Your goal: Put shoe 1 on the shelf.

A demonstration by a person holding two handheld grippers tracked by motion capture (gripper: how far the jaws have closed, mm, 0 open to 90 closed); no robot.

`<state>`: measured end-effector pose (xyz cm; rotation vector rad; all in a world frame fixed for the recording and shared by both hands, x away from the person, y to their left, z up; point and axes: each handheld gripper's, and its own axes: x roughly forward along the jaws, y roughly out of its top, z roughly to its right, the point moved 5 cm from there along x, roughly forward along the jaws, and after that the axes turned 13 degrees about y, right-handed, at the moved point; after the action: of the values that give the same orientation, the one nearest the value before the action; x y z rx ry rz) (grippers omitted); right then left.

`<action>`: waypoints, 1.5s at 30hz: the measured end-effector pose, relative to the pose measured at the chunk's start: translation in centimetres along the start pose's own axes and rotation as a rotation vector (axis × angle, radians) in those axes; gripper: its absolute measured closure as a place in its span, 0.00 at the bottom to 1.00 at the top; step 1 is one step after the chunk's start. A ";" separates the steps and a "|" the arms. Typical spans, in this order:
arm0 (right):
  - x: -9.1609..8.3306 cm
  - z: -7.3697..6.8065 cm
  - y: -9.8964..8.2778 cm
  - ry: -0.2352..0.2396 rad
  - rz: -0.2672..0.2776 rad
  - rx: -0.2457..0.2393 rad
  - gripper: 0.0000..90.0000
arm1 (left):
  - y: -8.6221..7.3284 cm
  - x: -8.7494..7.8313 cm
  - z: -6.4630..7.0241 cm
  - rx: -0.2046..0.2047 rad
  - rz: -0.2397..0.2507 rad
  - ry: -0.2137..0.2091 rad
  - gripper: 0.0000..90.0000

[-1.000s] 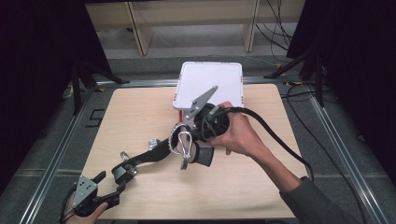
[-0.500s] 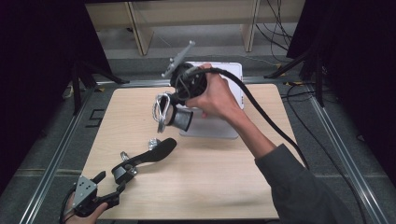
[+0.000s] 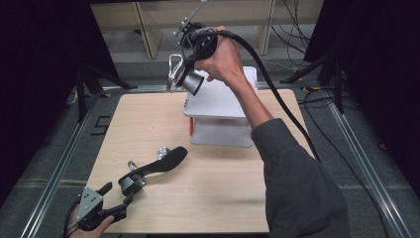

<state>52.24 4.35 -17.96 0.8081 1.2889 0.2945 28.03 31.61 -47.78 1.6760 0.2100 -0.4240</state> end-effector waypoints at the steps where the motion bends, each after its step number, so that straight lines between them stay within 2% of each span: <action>1: 0.2 0.8 0.1 -0.024 -0.006 -0.028 0.99 | 0.0 0.0 0.0 0.000 0.000 0.000 0.20; 2: 0.4 1.2 0.0 -0.036 -0.013 0.002 0.99 | 0.0 0.0 0.0 -0.002 0.000 -0.002 0.20; 3: 0.5 1.7 -0.1 -0.047 -0.020 0.006 0.99 | 0.0 0.1 0.1 -0.002 0.007 -0.007 0.20; 4: 0.8 2.5 -0.2 -0.071 -0.030 0.008 0.99 | 0.1 0.0 0.3 -0.022 0.011 -0.012 0.20; 7: 1.5 4.3 -0.4 -0.115 -0.044 0.028 0.99 | 0.2 0.0 0.1 -0.012 0.020 -0.008 0.20; 8: 1.7 5.0 -0.5 -0.131 -0.050 0.017 0.99 | 0.1 0.0 0.1 -0.014 0.020 -0.006 0.20; 9: 1.8 5.4 -0.6 -0.141 -0.050 0.041 0.99 | 0.1 -0.1 0.2 -0.009 0.013 -0.009 0.20; 11: 2.2 6.3 -0.7 -0.166 -0.058 0.046 0.99 | 0.1 -0.1 0.2 -0.012 0.013 -0.008 0.20; 12: 2.4 7.0 -0.8 -0.181 -0.060 0.032 0.99 | 0.1 0.0 0.2 -0.011 0.016 -0.012 0.20; 13: 2.6 7.3 -0.9 -0.186 -0.056 0.054 0.99 | 0.1 -0.1 0.2 0.001 0.006 -0.009 0.20; 15: 3.1 8.2 -1.1 -0.198 -0.056 0.057 0.99 | 0.1 0.0 0.4 -0.012 0.007 -0.020 0.20; 16: 3.5 8.6 -1.3 -0.204 -0.057 0.061 0.99 | 0.1 -0.1 0.3 0.002 0.005 -0.015 0.20; 18: 4.1 9.0 -1.4 -0.211 -0.043 0.069 0.99 | 0.1 0.0 0.3 -0.005 0.007 -0.016 0.20; 19: 4.4 9.3 -1.5 -0.212 -0.037 0.075 0.99 | 0.0 0.0 0.3 0.008 0.001 -0.019 0.20; 20: 4.5 9.5 -1.5 -0.219 -0.029 0.068 0.99 | 0.0 0.0 0.5 -0.010 0.006 -0.028 0.20; 21: 4.7 9.6 -1.6 -0.220 -0.019 0.084 0.99 | 0.0 0.0 0.5 -0.011 0.005 -0.030 0.20; 24: 5.3 9.9 -1.8 -0.249 -0.010 0.050 0.99 | 0.0 0.0 0.5 -0.001 0.004 -0.030 0.20; 26: 5.6 9.9 -1.9 -0.264 -0.010 0.056 0.99 | 0.0 0.0 0.5 -0.003 0.004 -0.032 0.20; 27: 5.9 9.8 -2.3 -0.250 0.019 0.098 0.98 | 0.1 0.0 0.5 -0.002 0.007 -0.029 0.20; 29: 6.4 9.5 -2.8 -0.243 0.024 0.116 0.98 | 0.1 -0.1 0.5 0.003 0.008 -0.030 0.20; 32: 7.2 8.8 -4.3 -0.203 0.016 0.139 0.98 | 0.1 -0.1 0.5 -0.001 0.007 -0.026 0.20; 33: 7.3 8.7 -4.7 -0.195 0.008 0.119 0.97 | 0.1 0.0 0.4 0.004 0.005 -0.024 0.20; 34: 7.6 8.2 -5.3 -0.172 0.000 0.137 0.96 | 0.1 0.0 0.5 0.004 0.008 -0.023 0.20; 36: 7.8 7.9 -6.3 -0.160 -0.017 0.148 0.95 | 0.1 -0.1 0.5 0.008 0.004 -0.021 0.20; 37: 7.8 7.8 -6.7 -0.161 -0.027 0.144 0.95 | 0.1 0.0 0.5 -0.003 0.010 -0.023 0.20; 39: 7.9 7.5 -7.5 -0.144 -0.024 0.151 0.94 | 0.1 -0.1 0.5 0.015 -0.006 -0.014 0.20; 41: 7.9 7.4 -8.1 -0.129 -0.027 0.163 0.93 | 0.1 -0.1 0.5 0.008 0.007 -0.023 0.20; 42: 7.9 7.4 -8.5 -0.127 -0.033 0.169 0.93 | 0.1 -0.1 0.4 0.016 -0.005 -0.014 0.20; 43: 7.9 7.4 -8.8 -0.124 -0.042 0.167 0.93 | 0.1 0.0 0.5 0.004 0.006 -0.019 0.20; 44: 8.0 7.3 -9.0 -0.107 -0.033 0.170 0.93 | 0.1 -0.1 0.5 0.011 -0.003 -0.016 0.20; 45: 8.0 7.4 -9.2 -0.110 -0.024 0.169 0.93 | 0.1 -0.1 0.5 0.007 0.010 -0.020 0.20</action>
<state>59.21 0.14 -29.60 0.9389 1.2304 0.1213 27.93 31.11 -47.74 1.6778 0.1858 -0.4348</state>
